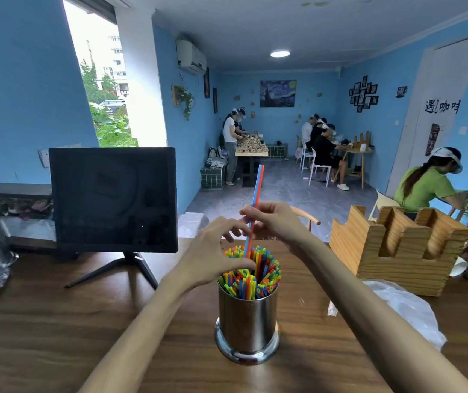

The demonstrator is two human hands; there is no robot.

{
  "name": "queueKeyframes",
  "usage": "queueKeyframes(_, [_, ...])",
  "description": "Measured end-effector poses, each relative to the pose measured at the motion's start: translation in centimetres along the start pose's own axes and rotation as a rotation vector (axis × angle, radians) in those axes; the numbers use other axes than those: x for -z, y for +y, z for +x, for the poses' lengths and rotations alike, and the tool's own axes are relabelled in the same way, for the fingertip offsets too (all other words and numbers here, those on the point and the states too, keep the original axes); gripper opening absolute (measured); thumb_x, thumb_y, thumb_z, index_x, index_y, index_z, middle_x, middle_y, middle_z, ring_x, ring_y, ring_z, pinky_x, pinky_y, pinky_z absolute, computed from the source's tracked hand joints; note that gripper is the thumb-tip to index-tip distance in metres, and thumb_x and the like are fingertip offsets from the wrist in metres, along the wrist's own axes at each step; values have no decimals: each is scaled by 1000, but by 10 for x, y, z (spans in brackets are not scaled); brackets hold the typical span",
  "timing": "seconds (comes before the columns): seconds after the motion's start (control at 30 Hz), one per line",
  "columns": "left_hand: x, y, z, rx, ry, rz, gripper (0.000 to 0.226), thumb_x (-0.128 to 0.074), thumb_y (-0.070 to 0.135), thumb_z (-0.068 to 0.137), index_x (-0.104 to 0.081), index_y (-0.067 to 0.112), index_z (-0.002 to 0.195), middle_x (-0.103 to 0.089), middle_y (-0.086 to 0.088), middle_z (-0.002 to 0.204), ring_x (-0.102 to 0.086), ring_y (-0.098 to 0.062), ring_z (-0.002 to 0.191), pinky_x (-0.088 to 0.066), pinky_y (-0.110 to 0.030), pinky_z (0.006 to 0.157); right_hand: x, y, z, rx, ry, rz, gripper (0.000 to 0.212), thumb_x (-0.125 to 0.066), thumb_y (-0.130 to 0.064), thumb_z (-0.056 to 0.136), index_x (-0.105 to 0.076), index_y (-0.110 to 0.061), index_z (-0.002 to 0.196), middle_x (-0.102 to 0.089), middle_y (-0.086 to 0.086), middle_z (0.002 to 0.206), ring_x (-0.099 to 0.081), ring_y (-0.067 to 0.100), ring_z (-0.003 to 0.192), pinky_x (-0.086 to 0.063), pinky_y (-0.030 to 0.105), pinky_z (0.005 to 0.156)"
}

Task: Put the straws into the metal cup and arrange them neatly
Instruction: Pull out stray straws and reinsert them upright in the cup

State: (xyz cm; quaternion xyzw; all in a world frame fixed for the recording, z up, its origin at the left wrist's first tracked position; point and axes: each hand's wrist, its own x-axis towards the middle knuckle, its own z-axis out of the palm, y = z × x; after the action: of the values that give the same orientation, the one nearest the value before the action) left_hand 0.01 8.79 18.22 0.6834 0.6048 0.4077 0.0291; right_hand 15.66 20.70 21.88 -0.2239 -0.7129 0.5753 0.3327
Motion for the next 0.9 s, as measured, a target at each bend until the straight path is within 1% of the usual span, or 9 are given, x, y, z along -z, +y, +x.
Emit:
queueKeyframes(0.07, [-4,-10,5,140,88,-208,34,-85,39,79,-66,36,107,-63,11,102,-60,-3,93,-51,-15,74,-1,7,-2,83,50,-149,23,-67,-21,98,-71,1,104,-74,16,93,-75,25,71,-61,32,65])
queueKeyframes(0.17, [-10,-32,16,315,167,-237,5,-68,32,96,-69,33,101,-67,10,101,-62,-6,96,-51,-20,81,0,21,-5,189,71,-370,21,-70,-23,96,-72,-6,108,-71,14,96,-76,21,72,-63,32,69])
queueKeyframes(0.23, [-17,-42,20,366,101,-209,10,-61,31,101,-70,34,104,-67,15,101,-61,-7,100,-49,-20,82,0,31,-7,239,81,-511,23,-72,-26,94,-71,-16,116,-70,4,92,-74,15,70,-62,32,70])
queueKeyframes(0.33, [-27,-45,26,377,-43,-166,22,-59,34,102,-72,26,118,-66,15,103,-58,3,95,-44,-12,78,0,49,-10,259,90,-644,33,-76,-31,89,-67,-28,120,-70,-5,90,-72,9,73,-61,35,76])
queueKeyframes(0.43, [-33,-46,31,391,-177,-112,25,-61,37,100,-74,24,116,-69,11,100,-62,1,92,-49,-19,81,2,60,-12,271,106,-674,29,-81,-33,84,-70,-28,111,-70,-6,100,-70,8,79,-60,37,78])
queueKeyframes(0.63, [-30,-47,42,409,-185,-88,18,-74,31,92,-81,16,99,-71,15,79,-65,3,70,-49,-10,61,8,66,-12,201,93,-681,23,-83,-31,81,-73,-23,99,-74,-6,86,-69,6,82,-59,33,80])
queueKeyframes(0.77, [-24,-49,45,397,-148,-99,12,-82,32,85,-83,21,89,-73,13,73,-68,0,70,-50,-12,61,9,65,-12,155,71,-660,20,-80,-39,84,-73,-21,89,-74,-5,83,-69,8,79,-59,32,77])
queueKeyframes(0.83, [-21,-51,46,374,-108,-101,12,-85,35,80,-82,25,84,-75,12,74,-69,-1,74,-51,-15,64,9,62,-12,149,90,-608,23,-76,-45,87,-71,-23,92,-72,-4,82,-68,8,77,-57,31,73])
queueKeyframes(0.9, [-19,-52,48,346,-80,-111,12,-87,36,78,-83,27,83,-77,11,77,-71,-3,77,-55,-22,72,8,58,-13,204,133,-546,25,-75,-41,89,-65,-27,107,-69,-5,84,-66,9,76,-55,30,74])
